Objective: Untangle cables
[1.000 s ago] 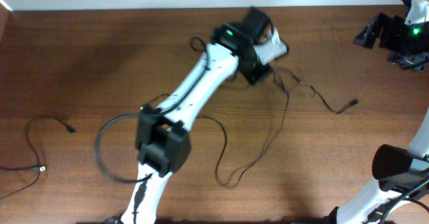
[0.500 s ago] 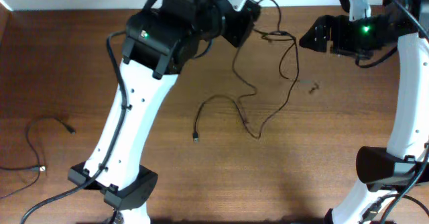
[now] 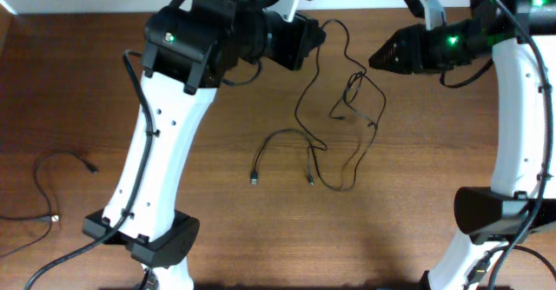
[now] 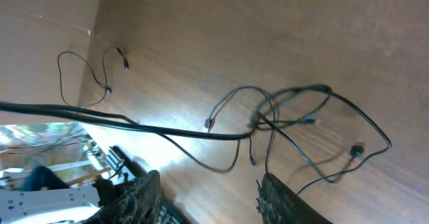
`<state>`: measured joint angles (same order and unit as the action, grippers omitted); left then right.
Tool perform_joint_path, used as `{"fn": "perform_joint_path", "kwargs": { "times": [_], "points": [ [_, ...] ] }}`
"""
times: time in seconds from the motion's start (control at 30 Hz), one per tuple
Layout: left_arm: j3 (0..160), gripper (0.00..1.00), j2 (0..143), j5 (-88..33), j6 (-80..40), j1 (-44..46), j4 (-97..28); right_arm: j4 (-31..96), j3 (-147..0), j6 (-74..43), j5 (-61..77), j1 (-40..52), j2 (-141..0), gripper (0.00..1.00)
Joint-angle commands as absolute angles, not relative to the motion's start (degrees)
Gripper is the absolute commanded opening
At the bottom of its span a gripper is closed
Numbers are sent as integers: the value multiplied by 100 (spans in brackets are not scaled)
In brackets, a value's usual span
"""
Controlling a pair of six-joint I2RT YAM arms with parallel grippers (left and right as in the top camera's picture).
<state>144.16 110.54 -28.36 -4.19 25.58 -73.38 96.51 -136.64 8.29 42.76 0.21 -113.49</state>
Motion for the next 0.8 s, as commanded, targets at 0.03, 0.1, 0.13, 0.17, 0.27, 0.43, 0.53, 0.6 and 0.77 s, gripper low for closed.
{"fn": "perform_joint_path", "kwargs": {
  "times": [0.03, 0.1, 0.13, 0.17, 0.27, 0.43, 0.53, 0.6, 0.77],
  "points": [
    [14444, 0, 10862, -2978, -475, 2432, -7363, 9074, -12650, 274, 4265, 30, -11485, 48],
    [14444, 0, 10862, -2980, -478, 2432, -7387, 8643, -12193, -34, 4283, 34, -11485, 48],
    [14444, 0, 10862, -2978, -475, 2432, -7404, 8390, -11987, -279, 4316, 38, -11485, 48],
    [14442, 0, 10862, -2978, -475, 2432, -7424, 7979, -11710, -727, 4431, 40, -11485, 48],
    [14442, 0, 10862, -2980, -478, 2432, -7426, 6963, -11174, -1662, 4807, 193, -11485, 49],
    [14442, 0, 10862, -2980, -478, 2434, -7430, 6101, -10986, -2692, 4368, 722, -11487, 50],
    [14444, 0, 10862, -2980, -478, 2432, -7472, 6104, -10984, -2753, 3972, 893, -11487, 50],
    [14442, 0, 10862, -2980, -478, 2434, -7489, 6106, -10980, -2818, 3732, 910, -11489, 50],
    [14444, 0, 10862, -2980, -478, 2434, -7537, 6036, -10980, -2904, 3774, 1017, -11773, 50]
  ]
}}
